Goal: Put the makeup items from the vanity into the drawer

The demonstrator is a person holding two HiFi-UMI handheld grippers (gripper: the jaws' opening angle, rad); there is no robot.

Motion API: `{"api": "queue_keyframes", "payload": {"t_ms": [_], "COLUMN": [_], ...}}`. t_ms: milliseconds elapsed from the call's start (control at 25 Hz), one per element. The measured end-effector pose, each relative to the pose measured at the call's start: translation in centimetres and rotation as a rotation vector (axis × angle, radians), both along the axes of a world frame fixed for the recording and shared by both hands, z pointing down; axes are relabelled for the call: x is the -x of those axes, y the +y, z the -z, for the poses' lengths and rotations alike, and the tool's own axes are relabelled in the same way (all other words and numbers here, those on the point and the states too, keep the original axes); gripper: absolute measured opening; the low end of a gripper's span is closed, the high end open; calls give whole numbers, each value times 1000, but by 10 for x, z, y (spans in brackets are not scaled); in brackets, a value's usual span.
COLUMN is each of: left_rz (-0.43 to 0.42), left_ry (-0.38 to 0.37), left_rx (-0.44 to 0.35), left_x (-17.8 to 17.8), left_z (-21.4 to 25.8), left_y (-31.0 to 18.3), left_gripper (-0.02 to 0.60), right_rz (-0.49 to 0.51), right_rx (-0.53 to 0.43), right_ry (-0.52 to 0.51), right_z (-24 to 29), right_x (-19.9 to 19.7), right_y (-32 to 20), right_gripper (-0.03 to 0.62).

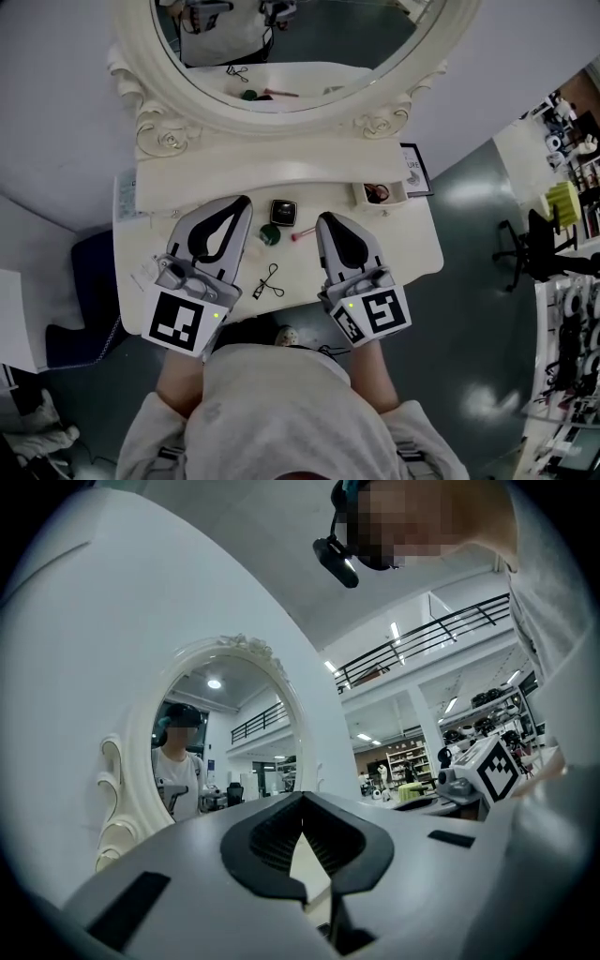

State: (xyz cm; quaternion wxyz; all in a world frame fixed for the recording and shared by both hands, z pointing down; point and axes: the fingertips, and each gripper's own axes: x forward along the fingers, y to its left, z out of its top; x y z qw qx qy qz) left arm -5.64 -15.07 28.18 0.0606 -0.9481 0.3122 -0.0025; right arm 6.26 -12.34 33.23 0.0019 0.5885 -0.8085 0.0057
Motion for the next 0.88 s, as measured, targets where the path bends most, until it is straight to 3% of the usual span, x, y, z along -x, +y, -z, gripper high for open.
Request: {"api": "queue_keyframes", "payload": {"t_ms": [280,880], "left_rz": [-36,-122], "left_ry": [-8,-34], "left_rx": [31,137], "left_x": [2,-2], "left_z": [-16,-63], "left_y": [-26,-56], "left_gripper": [15,15], "right_rz": [-26,-69], "right_rx": [139,635], "right_ry": [12,18], "right_z": [-46,-207], "right_x": [7,16], "right_y": [-26,-40], "right_gripper": [26,27]}}
